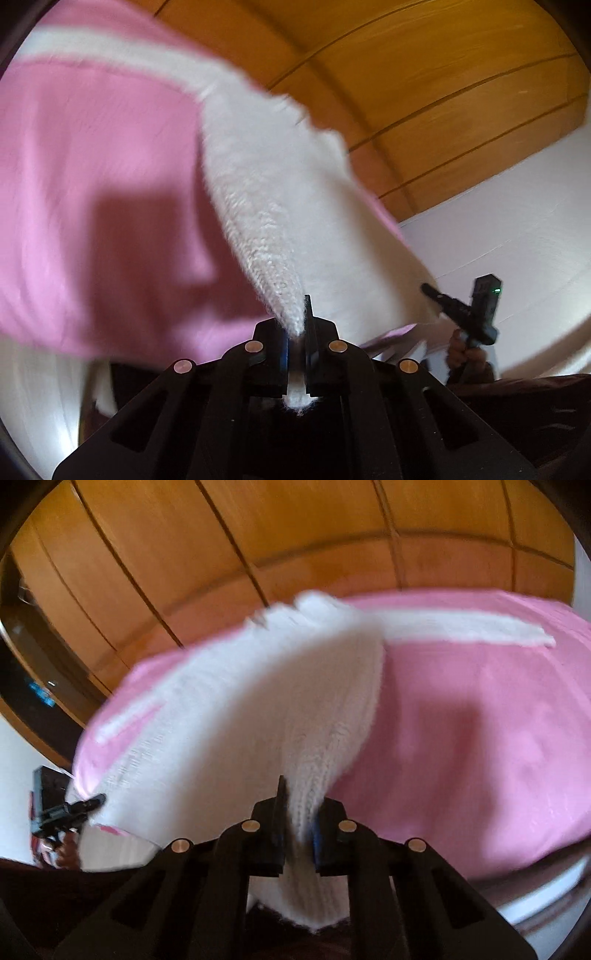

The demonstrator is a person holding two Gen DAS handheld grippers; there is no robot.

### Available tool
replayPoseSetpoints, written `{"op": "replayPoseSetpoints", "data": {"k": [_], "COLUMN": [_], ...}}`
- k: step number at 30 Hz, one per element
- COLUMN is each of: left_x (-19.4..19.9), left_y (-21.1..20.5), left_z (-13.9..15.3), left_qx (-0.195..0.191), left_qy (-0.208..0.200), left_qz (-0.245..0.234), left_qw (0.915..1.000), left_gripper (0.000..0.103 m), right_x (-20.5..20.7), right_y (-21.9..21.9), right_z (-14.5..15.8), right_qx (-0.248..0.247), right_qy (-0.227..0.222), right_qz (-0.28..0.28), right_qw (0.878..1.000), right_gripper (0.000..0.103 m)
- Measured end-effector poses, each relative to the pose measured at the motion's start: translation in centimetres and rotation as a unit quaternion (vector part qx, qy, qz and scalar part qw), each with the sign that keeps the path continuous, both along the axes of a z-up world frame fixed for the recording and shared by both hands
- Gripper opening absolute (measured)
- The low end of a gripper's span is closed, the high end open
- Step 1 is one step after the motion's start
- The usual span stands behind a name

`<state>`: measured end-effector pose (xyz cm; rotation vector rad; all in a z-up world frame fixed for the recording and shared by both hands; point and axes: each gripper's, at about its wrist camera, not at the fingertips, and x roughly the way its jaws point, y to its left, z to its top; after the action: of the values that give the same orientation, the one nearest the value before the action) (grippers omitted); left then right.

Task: Fold small clothes

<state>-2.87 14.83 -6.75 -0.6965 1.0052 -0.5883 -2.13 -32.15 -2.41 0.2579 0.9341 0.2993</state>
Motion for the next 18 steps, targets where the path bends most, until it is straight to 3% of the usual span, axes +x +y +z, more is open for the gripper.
{"op": "replayPoseSetpoints", "data": {"k": [4,6,7,8,9,10,11,15,18], "left_x": [1.1,1.5,1.6,1.4,1.5,1.6,1.7,4.5,7.0], "left_y": [-0.7,-0.3,0.1,0.6,1.1,1.7,2.0,-0.2,-3.1], "left_z": [-4.7,-4.7,-4.3,-3.6,-2.8,-1.6,-0.5,3.3,3.6], "left_qx": [0.067,0.101,0.109,0.109,0.107,0.112,0.116,0.137,0.156], "left_qy": [0.088,0.095,0.093,0.087,0.076,0.055,0.035,-0.04,-0.052], "left_qz": [0.008,0.016,0.02,0.029,0.044,0.063,0.074,0.085,0.074], "left_qw": [0.9938,0.9902,0.9894,0.9899,0.9903,0.9901,0.9899,0.9861,0.9836], "left_gripper": [0.005,0.006,0.012,0.017,0.029,0.04,0.041,0.042,0.049], "right_x": [-0.2,-0.2,-0.1,-0.1,0.0,0.1,0.3,2.8,5.5], "right_y": [-0.6,-0.6,-0.7,-1.0,-1.3,-1.9,-2.8,-7.1,-11.2], "right_z": [-6.8,-8.5,-8.8,-8.8,-8.7,-8.2,-7.7,-6.9,-7.2], "right_qx": [-0.024,-0.024,-0.015,-0.004,0.004,0.009,0.013,0.051,0.075], "right_qy": [0.086,0.101,0.106,0.108,0.107,0.102,0.093,0.072,0.063], "right_qz": [-0.02,-0.026,-0.027,-0.025,-0.027,-0.034,-0.048,-0.131,-0.203], "right_qw": [0.996,0.994,0.994,0.994,0.994,0.994,0.994,0.987,0.974], "right_gripper": [0.009,0.009,0.01,0.017,0.03,0.035,0.042,0.045,0.045]}}
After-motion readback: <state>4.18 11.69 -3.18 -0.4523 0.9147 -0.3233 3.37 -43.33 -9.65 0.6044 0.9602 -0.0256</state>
